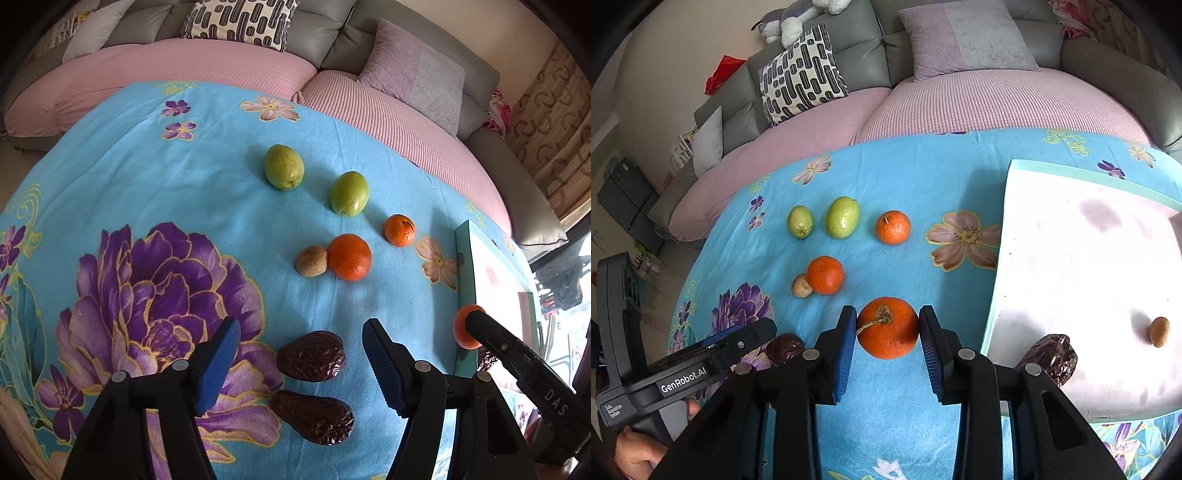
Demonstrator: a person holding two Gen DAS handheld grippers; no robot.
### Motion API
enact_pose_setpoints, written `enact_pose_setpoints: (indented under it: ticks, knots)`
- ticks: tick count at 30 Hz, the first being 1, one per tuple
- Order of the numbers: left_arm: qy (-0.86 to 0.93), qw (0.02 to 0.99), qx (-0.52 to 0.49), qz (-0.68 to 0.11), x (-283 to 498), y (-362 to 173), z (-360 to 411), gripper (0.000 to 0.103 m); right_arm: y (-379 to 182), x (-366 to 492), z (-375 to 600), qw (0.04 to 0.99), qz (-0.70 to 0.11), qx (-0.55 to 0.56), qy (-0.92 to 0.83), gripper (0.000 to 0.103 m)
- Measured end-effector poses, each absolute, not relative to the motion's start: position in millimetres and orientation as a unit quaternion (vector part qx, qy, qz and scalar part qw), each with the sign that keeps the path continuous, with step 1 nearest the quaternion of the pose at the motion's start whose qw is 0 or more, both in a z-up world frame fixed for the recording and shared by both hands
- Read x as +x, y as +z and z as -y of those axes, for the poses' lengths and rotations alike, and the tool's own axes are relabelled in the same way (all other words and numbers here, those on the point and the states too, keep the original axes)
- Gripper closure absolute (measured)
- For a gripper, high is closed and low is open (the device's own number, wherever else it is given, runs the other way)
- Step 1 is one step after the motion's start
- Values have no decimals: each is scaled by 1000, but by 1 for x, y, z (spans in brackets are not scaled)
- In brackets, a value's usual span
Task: Organize fruits
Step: 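Grasp the stemmed tangerine with the right tool while the left tool grasps another dark date, then carry the tangerine and date into the white tray and open both tools to release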
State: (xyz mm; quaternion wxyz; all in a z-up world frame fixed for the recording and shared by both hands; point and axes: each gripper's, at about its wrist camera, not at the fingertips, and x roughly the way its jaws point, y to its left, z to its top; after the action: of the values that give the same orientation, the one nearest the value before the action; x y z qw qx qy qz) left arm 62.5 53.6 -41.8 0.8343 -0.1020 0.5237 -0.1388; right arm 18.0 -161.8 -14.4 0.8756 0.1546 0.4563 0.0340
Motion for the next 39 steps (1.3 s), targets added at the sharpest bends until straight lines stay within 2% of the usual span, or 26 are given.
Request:
enact_pose_setpoints:
  ticks: [3, 7, 10, 11, 25, 31, 39]
  knots:
    - [-142, 825, -93, -539, 61, -51, -43, 39, -10, 12, 170, 878, -452, 156, 31, 67]
    - [-140, 816, -86, -554, 61, -61, -35, 40, -11, 13, 171, 876, -455, 158, 32, 67]
    - [-143, 817, -83, -553, 59, -60, -30, 54, -11, 13, 172, 876, -455, 157, 36, 67]
    - [-144, 817, -84, -552, 59, -60, -29, 54, -11, 12, 172, 876, -454, 156, 37, 67]
    - [-174, 862, -75, -469, 51, -8, -20, 54, -1, 6, 196, 883, -438, 169, 16, 67]
    - [-201, 868, -60, -450, 45, 5, -4, 54, 3, -5, 242, 884, -428, 183, -53, 67]
    - [-275, 871, -22, -407, 30, 20, 55, 54, 11, -40, 318, 876, -399, 217, -166, 67]
